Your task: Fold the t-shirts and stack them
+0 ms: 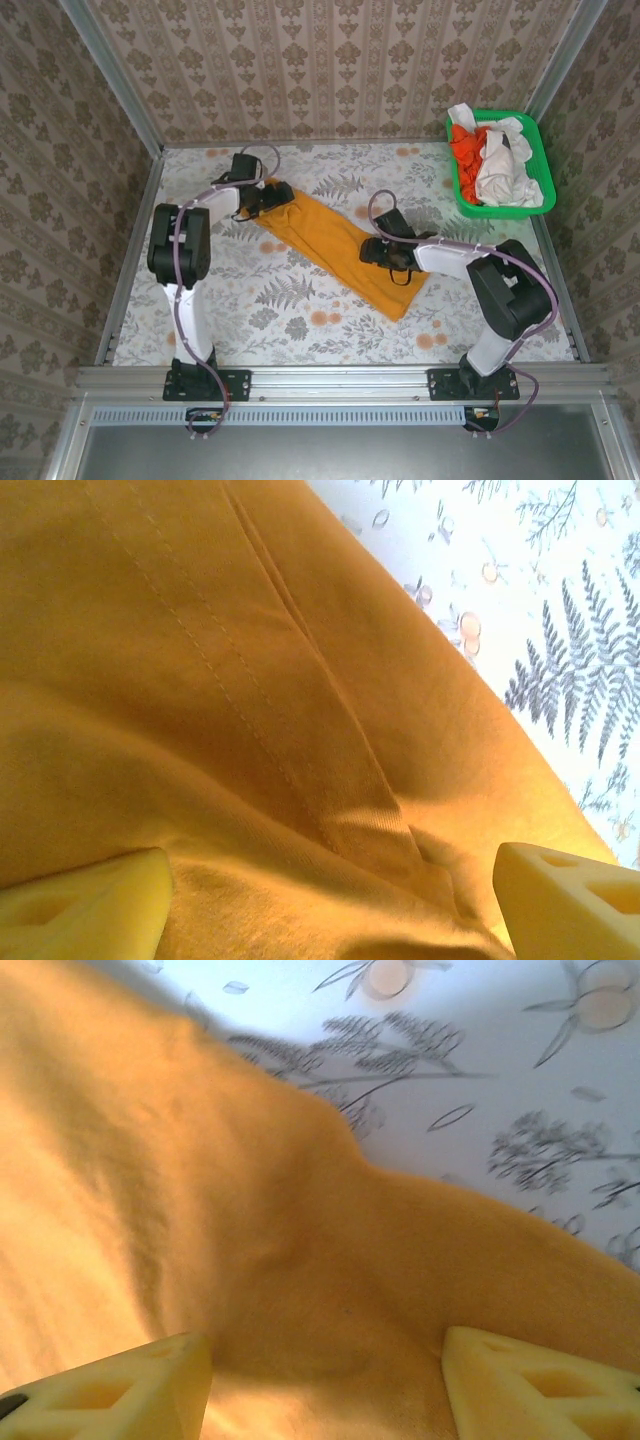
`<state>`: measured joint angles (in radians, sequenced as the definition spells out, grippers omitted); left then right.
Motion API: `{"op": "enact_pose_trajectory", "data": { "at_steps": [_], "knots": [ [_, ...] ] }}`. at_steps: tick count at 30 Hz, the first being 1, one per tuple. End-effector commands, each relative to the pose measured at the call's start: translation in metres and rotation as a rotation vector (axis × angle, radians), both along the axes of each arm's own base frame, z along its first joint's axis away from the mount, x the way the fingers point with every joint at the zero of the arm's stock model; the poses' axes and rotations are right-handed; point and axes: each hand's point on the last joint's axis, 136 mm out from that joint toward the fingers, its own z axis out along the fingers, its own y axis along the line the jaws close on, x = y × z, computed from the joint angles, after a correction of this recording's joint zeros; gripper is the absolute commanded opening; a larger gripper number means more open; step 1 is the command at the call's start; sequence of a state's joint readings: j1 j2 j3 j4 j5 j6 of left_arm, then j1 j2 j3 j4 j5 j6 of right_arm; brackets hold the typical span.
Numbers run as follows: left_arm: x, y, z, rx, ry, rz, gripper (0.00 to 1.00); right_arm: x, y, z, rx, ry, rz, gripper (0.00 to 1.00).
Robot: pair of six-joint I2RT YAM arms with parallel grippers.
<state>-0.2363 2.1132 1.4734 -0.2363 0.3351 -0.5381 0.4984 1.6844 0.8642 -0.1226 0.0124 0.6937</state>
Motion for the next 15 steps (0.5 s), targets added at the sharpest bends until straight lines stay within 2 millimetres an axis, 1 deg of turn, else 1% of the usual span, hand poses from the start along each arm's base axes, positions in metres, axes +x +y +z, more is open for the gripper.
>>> {"op": "enact_pose_trajectory", "data": {
  "at_steps": [1,4,6,10,12,15],
  "knots": [
    [-0.007,0.009,-0.046,0.017,0.136,-0.003,0.87,-0.031,0.01,-0.015,0.001,0.085,0.02,0.64],
    [0.006,0.008,-0.048,0.016,0.143,-0.012,0.9,-0.038,0.024,-0.011,0.023,0.072,0.034,0.64],
    [0.014,0.007,-0.048,0.014,0.144,-0.017,0.92,-0.043,0.038,-0.006,0.044,0.063,0.053,0.64],
    [0.029,-0.001,-0.039,-0.01,0.129,-0.031,0.96,-0.046,0.064,0.012,0.067,0.026,0.12,0.64],
    [0.032,-0.006,-0.03,-0.02,0.112,-0.04,0.98,-0.043,0.068,0.023,0.062,0.0,0.14,0.64],
    [0.033,-0.01,-0.005,-0.018,0.058,-0.053,1.0,-0.032,0.06,0.043,0.026,-0.075,0.139,0.64]
  ]
}}
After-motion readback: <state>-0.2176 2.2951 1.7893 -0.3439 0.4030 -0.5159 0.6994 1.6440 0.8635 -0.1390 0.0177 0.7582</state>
